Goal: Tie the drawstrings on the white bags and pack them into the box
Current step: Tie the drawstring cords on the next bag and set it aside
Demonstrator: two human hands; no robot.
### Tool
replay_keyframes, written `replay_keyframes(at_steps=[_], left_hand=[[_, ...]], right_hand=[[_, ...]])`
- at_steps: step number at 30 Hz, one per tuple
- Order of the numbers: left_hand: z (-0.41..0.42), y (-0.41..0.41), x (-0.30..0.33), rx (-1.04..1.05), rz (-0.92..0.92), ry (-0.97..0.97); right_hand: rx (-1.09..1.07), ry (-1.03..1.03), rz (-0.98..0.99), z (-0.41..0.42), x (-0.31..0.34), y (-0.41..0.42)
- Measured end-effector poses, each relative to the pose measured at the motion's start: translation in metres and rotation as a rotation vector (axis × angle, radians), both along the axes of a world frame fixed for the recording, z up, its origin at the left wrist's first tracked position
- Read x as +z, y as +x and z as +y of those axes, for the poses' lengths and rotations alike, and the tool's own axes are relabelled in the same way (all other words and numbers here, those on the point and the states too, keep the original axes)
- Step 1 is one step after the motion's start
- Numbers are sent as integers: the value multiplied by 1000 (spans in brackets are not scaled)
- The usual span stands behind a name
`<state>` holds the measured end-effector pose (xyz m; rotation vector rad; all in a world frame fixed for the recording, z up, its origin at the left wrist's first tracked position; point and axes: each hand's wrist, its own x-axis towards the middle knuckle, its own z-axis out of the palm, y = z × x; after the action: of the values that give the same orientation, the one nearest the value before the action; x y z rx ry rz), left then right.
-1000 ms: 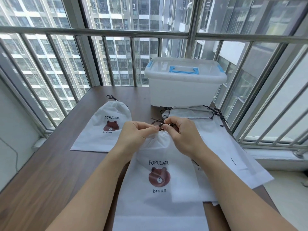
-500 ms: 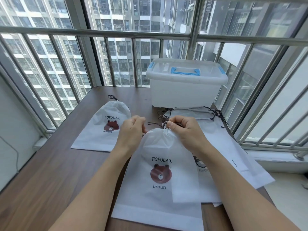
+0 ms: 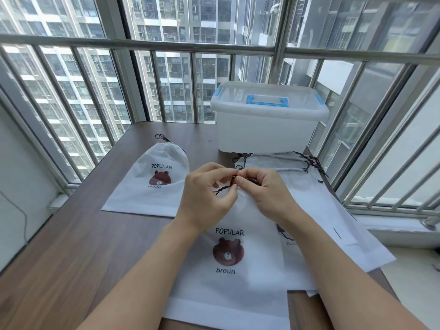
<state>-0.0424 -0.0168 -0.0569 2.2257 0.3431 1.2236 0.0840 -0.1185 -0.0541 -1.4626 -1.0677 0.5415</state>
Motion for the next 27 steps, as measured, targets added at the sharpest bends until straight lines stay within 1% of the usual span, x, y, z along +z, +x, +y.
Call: replay_keyframes(at_steps=[2,5,10,13,15,19,23,25,27], left_hand=[[3,-1,1,5,34,-48],[6,0,0,-59,83,-135],[9,-1,-1,-155,142,-343],[7,-1,1,-208,128,-516],[5,-1,1,-251,104,-598],[4,-1,1,-294,101,-617],[2,-2,2,-306,100,-629],[3,-3,3,-311,104,-632],[3,-3,4,-325,89,-692]], right_hand=[[8,-5,-7,-1,1,0],[13,-1,-30,-2,1,2],[-17,5,-107,-4,0,6],[-23,16,-115,-4,1,7],[-12,23,-104,-4,1,7],[-9,8,-147,-5,-1,7],[-2,12,-136,-5,0,6],[35,9,-93,-6,2,5],[44,19,-16,-7,4,6]])
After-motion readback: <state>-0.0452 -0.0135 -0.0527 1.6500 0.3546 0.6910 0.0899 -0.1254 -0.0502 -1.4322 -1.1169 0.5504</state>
